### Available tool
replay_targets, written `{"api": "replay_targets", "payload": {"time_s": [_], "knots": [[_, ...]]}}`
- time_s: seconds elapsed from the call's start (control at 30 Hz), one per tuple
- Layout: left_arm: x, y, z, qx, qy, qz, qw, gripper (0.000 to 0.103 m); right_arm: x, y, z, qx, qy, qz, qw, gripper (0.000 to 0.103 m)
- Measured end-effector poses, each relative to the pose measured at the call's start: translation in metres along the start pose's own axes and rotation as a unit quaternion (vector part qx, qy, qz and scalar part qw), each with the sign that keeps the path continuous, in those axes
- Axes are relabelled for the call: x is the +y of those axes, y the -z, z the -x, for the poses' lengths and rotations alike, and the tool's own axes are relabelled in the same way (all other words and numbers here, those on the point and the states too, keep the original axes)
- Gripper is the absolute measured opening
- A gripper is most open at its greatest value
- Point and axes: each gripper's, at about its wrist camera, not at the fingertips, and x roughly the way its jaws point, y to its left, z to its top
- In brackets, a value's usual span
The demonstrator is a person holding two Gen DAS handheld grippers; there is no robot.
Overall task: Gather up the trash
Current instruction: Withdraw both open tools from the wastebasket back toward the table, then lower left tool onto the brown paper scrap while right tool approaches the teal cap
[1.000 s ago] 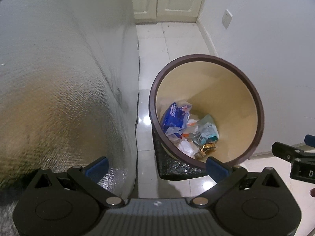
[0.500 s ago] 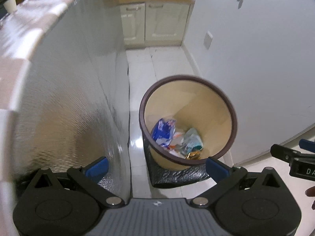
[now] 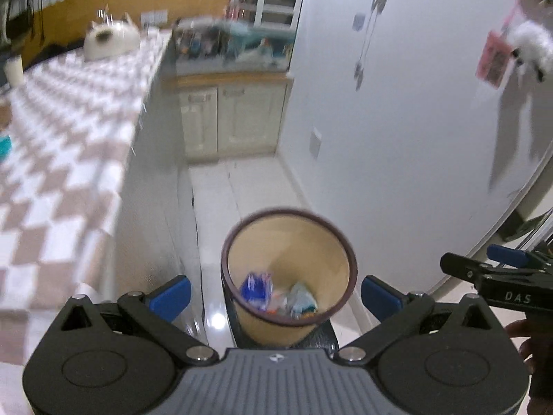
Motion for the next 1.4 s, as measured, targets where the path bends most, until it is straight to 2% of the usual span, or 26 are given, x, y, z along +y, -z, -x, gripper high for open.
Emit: {"api": "replay_targets", "payload": {"time_s": [0.2,0.43,0.67,0.83,0.93,1.17,1.3,1.4], "knots": [[0.021,-0.014,0.053,-0.073,-0.012,-0.008,0.9972,0.103,0.024,-0.018,0.027,-0.059,-0.025,0.019,0.998,0.103],[0.068,-0.032,0.108,-0.146,-0.049,-0.007,0.9881,0.103,0.07,-0.044,0.054,-0.114,-0.065,0.054,0.99,0.103],[0.132,-0.048,0.145,-0.182,-0.109,-0.001,0.9772,0.103,0.137,-0.069,0.065,-0.148,-0.111,0.109,0.977,0.103],[0.183,-0.063,0.16,-0.197,-0.137,0.013,0.9708,0.103,0.188,-0.088,0.056,-0.142,-0.167,0.118,0.968,0.103],[0.214,-0.076,0.163,-0.2,-0.149,0.029,0.968,0.103,0.228,-0.097,0.053,-0.147,-0.188,0.142,0.961,0.103],[0.28,-0.117,0.158,-0.229,-0.171,0.08,0.9549,0.103,0.312,-0.126,0.04,-0.141,-0.265,0.155,0.941,0.103],[0.311,-0.143,0.133,-0.234,-0.178,0.113,0.9491,0.103,0.354,-0.139,0.021,-0.147,-0.285,0.16,0.933,0.103],[0.339,-0.154,0.104,-0.225,-0.17,0.155,0.9468,0.103,0.376,-0.142,-0.003,-0.138,-0.3,0.143,0.933,0.103]]}}
